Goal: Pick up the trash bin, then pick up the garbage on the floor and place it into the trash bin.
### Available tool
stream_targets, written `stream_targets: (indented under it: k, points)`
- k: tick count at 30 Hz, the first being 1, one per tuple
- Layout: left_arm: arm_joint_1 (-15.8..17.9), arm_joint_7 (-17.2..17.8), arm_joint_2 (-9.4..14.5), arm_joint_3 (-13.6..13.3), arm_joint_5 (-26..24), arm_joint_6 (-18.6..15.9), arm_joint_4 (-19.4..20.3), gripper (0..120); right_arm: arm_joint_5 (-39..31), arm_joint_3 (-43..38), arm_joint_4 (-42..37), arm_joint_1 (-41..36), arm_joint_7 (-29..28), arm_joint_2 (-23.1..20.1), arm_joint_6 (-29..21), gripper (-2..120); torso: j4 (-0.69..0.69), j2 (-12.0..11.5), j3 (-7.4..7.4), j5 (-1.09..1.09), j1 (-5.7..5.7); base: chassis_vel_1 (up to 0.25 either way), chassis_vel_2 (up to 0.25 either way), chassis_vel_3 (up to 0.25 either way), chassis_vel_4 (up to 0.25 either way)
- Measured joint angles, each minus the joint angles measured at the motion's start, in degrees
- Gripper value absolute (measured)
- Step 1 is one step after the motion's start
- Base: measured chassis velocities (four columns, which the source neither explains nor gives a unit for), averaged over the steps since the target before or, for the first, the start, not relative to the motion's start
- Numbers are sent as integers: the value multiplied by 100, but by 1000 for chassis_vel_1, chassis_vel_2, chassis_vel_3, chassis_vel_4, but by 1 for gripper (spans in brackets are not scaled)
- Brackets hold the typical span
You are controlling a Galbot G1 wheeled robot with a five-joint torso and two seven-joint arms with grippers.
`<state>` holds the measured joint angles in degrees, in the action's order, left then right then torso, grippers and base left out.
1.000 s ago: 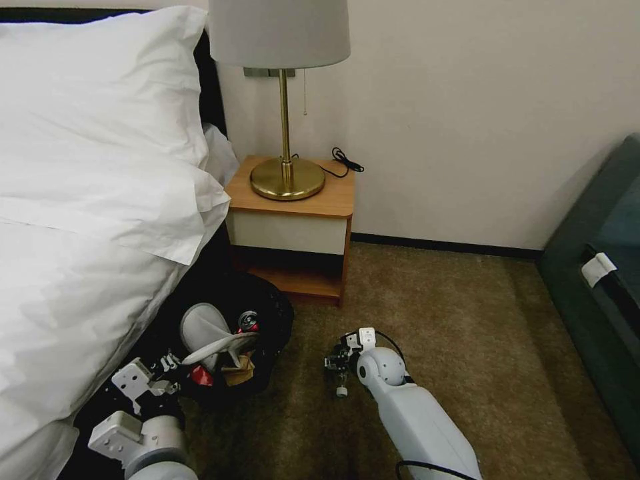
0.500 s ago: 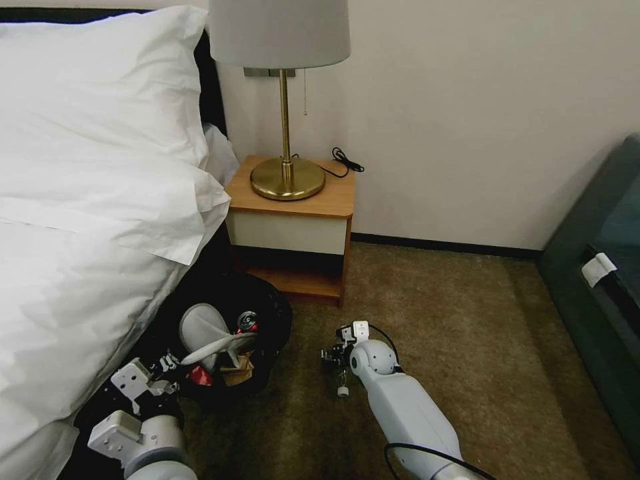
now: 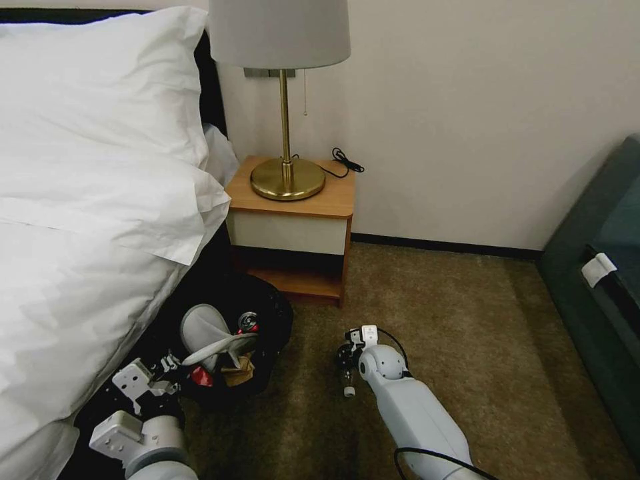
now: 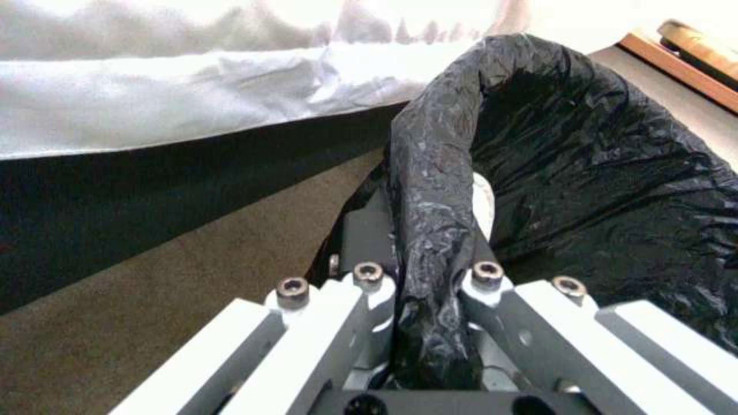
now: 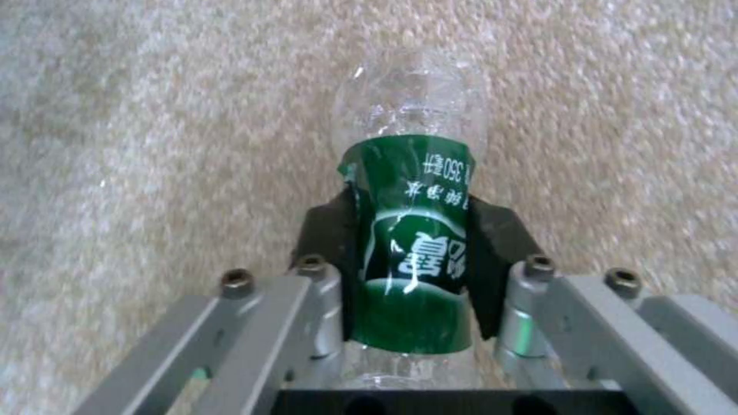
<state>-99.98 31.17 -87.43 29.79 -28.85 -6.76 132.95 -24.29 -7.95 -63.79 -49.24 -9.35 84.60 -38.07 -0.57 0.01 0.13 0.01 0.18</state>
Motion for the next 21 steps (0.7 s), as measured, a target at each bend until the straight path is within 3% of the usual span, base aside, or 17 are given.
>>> stream_targets:
  k: [4,10,21]
  points:
    - [-16,0,0,-14,5,0,5,4,-243,64,-761,-272,-56,-266,-30,14,-1,0,0,-1,0,0,0,0,0]
    - [-12,0,7,-90,39,1,-76,4,-411,83,-1600,-533,-74,-525,126,14,-1,0,0,0,0,0,0,0,0]
    - [-45,120,27,-688,91,-325,-428,4,-410,109,-3581,-1002,200,-964,1524,14,-1,0,0,1,0,0,0,0,0]
